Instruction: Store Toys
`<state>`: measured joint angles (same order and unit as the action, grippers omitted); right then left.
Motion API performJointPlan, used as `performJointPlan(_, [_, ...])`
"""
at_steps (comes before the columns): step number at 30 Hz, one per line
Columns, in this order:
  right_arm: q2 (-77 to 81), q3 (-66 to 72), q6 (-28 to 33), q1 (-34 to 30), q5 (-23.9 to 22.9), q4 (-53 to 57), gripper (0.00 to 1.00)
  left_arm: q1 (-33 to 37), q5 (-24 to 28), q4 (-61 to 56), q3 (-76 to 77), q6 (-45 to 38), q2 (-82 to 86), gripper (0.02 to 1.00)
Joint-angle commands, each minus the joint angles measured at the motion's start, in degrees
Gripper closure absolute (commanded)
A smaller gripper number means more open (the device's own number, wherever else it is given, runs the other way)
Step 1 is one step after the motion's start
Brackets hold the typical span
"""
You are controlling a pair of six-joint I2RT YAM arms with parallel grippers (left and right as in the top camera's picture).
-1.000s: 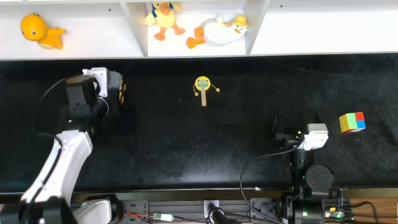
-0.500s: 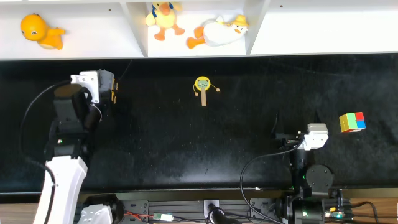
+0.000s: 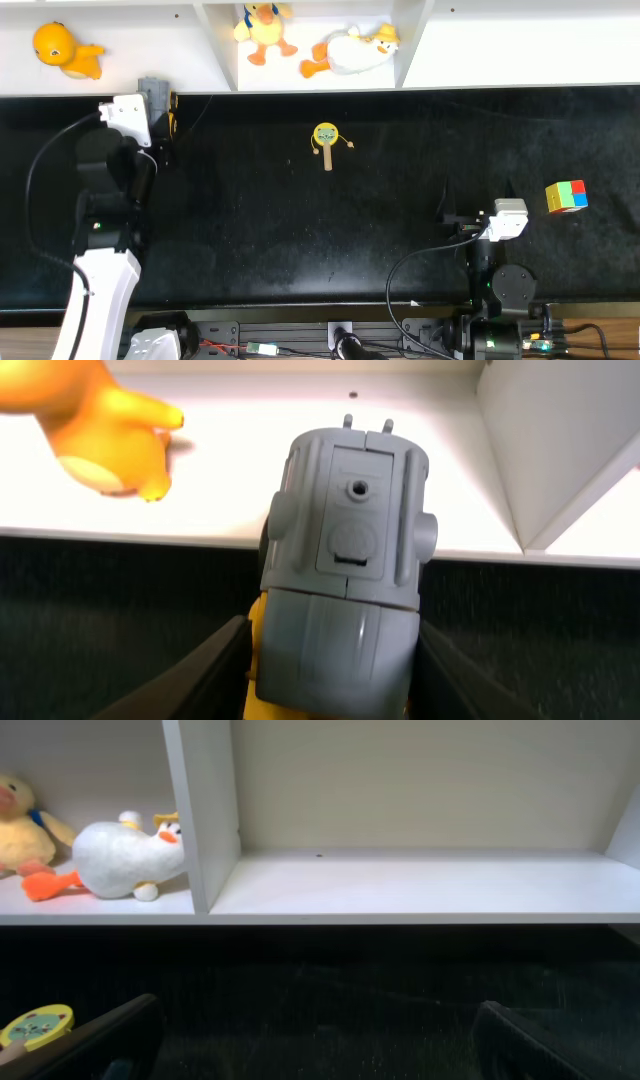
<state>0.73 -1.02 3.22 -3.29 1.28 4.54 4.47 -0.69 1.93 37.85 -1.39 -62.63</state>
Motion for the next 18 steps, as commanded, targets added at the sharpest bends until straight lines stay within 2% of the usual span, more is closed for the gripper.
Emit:
performJointPlan(1, [-0.5,0.7,0.2,-0.1,0.2,-0.2,0.005,-0.3,0.6,-4.6,0.0,1.4,-3.5,0.647])
performJointPlan(8, [-0.5,0.7,0.2,-0.1,0.2,-0.2,0.007,-0.4,1.2,-10.7,0.7,1.7,-7.9,0.647])
performJointPlan(18, [-0.5,0.7,0.2,-0.1,0.2,-0.2,0.005,-0.4,1.2,-10.9,5.3,1.7,-14.4,0.654])
